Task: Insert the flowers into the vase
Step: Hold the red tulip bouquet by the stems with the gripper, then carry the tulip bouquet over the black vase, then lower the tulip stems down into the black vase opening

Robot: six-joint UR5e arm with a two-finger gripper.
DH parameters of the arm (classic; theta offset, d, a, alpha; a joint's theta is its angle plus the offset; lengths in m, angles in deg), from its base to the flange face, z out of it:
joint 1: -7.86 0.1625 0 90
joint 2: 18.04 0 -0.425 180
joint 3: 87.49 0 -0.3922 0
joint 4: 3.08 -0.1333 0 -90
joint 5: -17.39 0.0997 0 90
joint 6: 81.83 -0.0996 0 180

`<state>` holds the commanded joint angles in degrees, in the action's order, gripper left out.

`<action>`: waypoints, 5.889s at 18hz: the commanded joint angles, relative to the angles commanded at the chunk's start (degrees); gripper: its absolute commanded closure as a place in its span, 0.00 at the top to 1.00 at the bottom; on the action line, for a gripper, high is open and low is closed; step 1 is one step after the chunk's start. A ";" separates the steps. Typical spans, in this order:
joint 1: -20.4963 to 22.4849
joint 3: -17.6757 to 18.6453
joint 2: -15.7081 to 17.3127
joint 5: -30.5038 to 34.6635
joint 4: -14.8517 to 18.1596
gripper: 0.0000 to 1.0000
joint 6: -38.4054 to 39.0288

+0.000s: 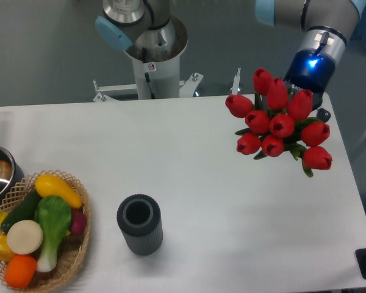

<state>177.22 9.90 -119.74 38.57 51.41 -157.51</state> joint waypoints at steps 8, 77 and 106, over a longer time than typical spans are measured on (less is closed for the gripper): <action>0.18 0.61 0.27 -1.84 0.00 0.21 -0.26; -21.09 5.01 -13.01 -28.30 -3.52 0.15 -12.66; -21.36 6.94 -18.19 -27.60 -3.87 0.15 -19.78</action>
<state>155.87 16.84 -137.93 10.97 47.54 -177.28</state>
